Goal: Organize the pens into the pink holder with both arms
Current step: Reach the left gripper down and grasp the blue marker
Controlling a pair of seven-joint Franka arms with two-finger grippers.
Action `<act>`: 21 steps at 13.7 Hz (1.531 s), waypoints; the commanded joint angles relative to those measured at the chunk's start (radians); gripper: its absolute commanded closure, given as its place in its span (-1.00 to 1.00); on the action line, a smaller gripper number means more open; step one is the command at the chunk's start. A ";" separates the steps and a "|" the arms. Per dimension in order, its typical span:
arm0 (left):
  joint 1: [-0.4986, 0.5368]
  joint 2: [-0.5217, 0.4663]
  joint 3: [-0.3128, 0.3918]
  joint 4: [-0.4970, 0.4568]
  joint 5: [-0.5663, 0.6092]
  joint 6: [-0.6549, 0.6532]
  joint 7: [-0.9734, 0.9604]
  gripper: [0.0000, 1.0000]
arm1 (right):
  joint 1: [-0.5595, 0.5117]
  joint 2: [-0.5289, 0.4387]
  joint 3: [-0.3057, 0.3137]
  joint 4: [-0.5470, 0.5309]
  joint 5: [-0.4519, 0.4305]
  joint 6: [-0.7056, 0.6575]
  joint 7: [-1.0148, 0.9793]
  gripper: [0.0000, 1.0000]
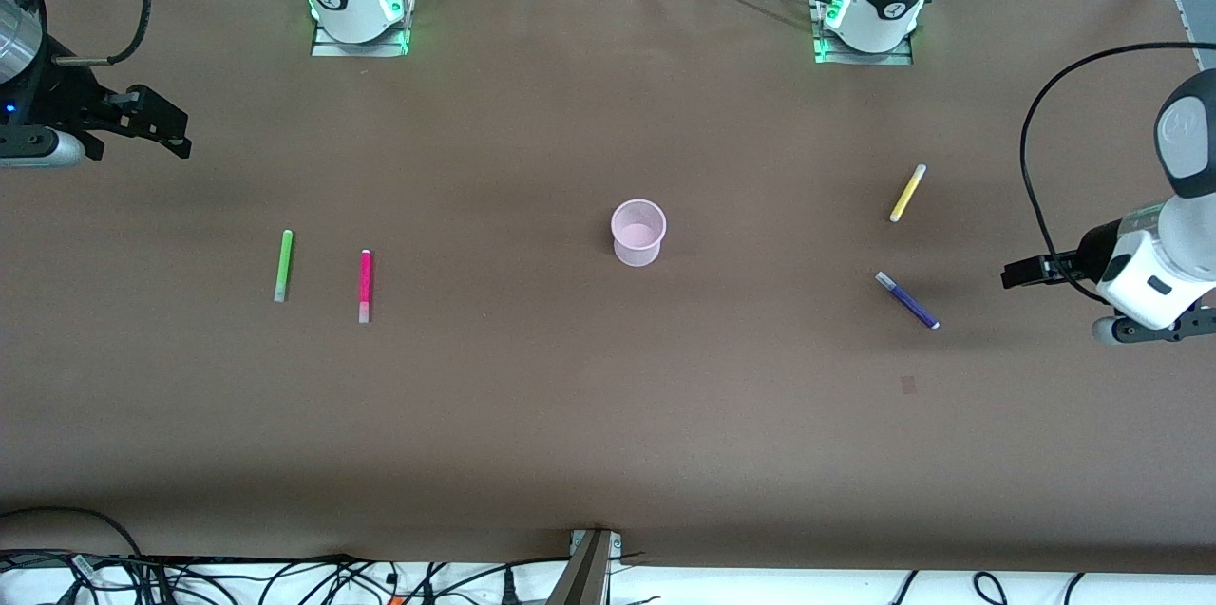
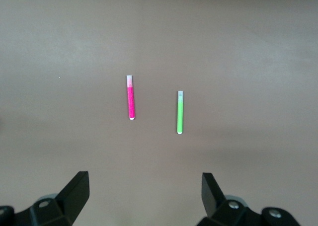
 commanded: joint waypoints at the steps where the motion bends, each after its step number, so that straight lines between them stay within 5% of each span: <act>1: 0.003 0.001 -0.002 -0.115 -0.008 0.124 -0.140 -1.00 | -0.001 -0.001 0.003 0.008 0.012 0.001 0.002 -1.00; 6: 0.010 -0.010 -0.003 -0.351 -0.007 0.386 -0.560 -1.00 | -0.004 -0.001 0.000 0.007 0.014 -0.010 0.002 -1.00; 10: 0.011 -0.018 -0.006 -0.503 -0.007 0.592 -0.662 -1.00 | -0.005 -0.003 0.000 0.007 0.029 -0.014 0.003 -1.00; 19: 0.002 0.157 -0.006 -0.510 -0.005 0.842 -0.681 -1.00 | -0.004 -0.004 0.003 0.007 0.035 -0.008 0.003 -1.00; 21: -0.007 0.174 -0.006 -0.507 -0.005 0.855 -0.685 -0.83 | -0.002 -0.006 0.003 0.007 0.041 -0.011 0.003 -1.00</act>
